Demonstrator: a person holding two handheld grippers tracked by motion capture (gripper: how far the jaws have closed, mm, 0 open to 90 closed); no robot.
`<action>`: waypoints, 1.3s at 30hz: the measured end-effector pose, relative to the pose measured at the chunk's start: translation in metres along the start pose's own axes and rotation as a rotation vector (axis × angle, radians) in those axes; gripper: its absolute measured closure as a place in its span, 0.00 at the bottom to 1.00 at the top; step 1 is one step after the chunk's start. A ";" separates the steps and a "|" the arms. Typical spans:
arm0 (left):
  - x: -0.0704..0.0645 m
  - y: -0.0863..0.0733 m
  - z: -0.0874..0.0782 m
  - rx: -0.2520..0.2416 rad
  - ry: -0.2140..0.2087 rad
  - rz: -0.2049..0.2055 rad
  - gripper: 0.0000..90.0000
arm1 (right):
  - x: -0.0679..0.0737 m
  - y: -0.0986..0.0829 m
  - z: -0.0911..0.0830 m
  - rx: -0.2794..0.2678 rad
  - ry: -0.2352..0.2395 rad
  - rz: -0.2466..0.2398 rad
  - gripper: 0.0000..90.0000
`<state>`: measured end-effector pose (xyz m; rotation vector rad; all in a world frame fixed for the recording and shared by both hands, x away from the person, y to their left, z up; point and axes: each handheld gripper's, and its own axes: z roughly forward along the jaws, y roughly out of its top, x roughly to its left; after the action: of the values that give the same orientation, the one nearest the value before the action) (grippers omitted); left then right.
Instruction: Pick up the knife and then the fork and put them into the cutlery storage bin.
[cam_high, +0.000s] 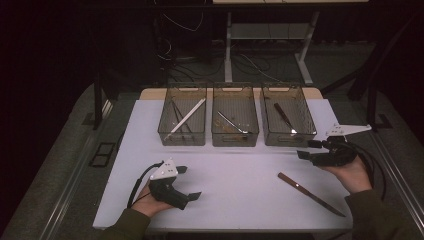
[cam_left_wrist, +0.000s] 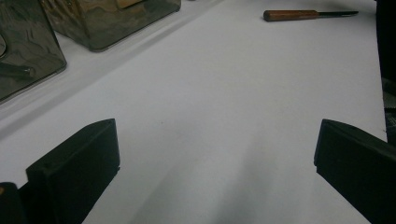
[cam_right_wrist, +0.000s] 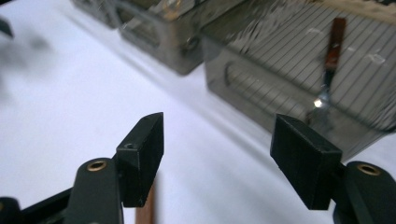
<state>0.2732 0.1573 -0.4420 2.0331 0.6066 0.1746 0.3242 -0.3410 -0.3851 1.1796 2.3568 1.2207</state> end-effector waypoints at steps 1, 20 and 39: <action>0.000 0.000 0.000 0.000 0.000 0.000 0.00 | 0.002 -0.003 0.000 0.001 0.004 -0.013 0.39; 0.000 0.000 0.000 0.004 0.003 0.001 0.00 | 0.028 -0.047 -0.006 0.134 0.047 -0.085 0.47; 0.000 0.000 0.000 0.003 0.005 0.002 0.00 | 0.040 -0.059 0.005 0.335 0.047 -0.182 0.71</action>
<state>0.2731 0.1574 -0.4421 2.0369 0.6084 0.1795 0.2681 -0.3275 -0.4280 1.0027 2.7099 0.8268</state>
